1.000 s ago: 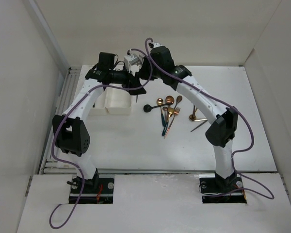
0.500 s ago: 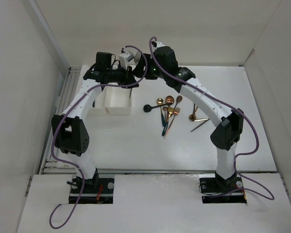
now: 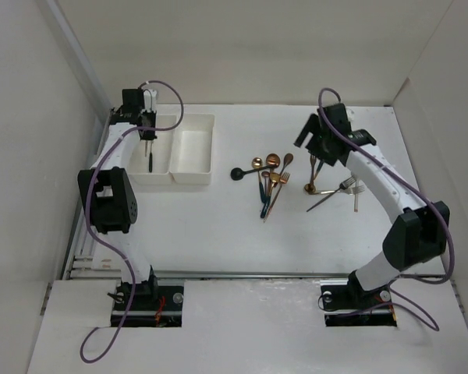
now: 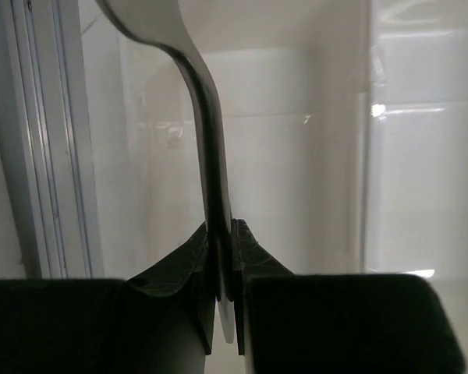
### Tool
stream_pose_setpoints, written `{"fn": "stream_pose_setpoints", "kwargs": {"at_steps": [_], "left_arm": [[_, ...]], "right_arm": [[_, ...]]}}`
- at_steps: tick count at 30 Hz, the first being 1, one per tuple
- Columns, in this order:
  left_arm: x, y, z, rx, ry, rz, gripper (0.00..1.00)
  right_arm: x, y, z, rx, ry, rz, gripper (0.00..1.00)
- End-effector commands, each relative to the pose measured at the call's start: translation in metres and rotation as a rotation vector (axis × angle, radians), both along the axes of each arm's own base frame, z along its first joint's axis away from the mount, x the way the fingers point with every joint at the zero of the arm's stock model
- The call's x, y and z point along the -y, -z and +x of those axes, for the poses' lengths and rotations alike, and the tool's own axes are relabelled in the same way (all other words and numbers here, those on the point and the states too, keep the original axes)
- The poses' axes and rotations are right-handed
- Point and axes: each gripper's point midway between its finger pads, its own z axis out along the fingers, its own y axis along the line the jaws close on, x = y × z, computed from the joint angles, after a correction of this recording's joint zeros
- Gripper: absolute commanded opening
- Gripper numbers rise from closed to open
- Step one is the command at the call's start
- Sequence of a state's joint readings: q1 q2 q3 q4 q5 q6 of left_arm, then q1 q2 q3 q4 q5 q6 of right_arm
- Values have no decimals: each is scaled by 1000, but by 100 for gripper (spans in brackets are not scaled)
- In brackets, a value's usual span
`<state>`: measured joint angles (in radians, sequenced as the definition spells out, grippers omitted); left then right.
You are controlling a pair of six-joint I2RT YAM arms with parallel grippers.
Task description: Sort the eating utensils into containers
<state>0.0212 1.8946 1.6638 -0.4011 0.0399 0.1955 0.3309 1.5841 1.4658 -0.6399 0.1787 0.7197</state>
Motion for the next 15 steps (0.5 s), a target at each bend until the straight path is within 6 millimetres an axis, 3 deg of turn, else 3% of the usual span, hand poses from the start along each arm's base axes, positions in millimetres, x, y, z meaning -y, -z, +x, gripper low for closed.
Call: {"fn": "stream_pose_setpoints", "kwargs": {"at_steps": [1, 4, 8, 9, 10, 15], "left_arm": [[-15, 20, -4, -53, -16, 123, 0], [-21, 46, -9, -111, -28, 130, 0], [-19, 65, -9, -150, -26, 117, 0], [-17, 73, -11, -172, -17, 109, 8], [-15, 75, -13, -184, -9, 99, 23], [-14, 65, -10, -160, -25, 86, 48]], "right_arm": [[36, 52, -38, -162, 133, -44, 90], [60, 93, -60, -266, 206, -45, 88], [76, 120, -72, -320, 240, -39, 85], [78, 123, -72, -326, 246, -49, 83], [81, 130, -75, -347, 255, -54, 83], [82, 153, -73, -397, 241, -81, 81]]}}
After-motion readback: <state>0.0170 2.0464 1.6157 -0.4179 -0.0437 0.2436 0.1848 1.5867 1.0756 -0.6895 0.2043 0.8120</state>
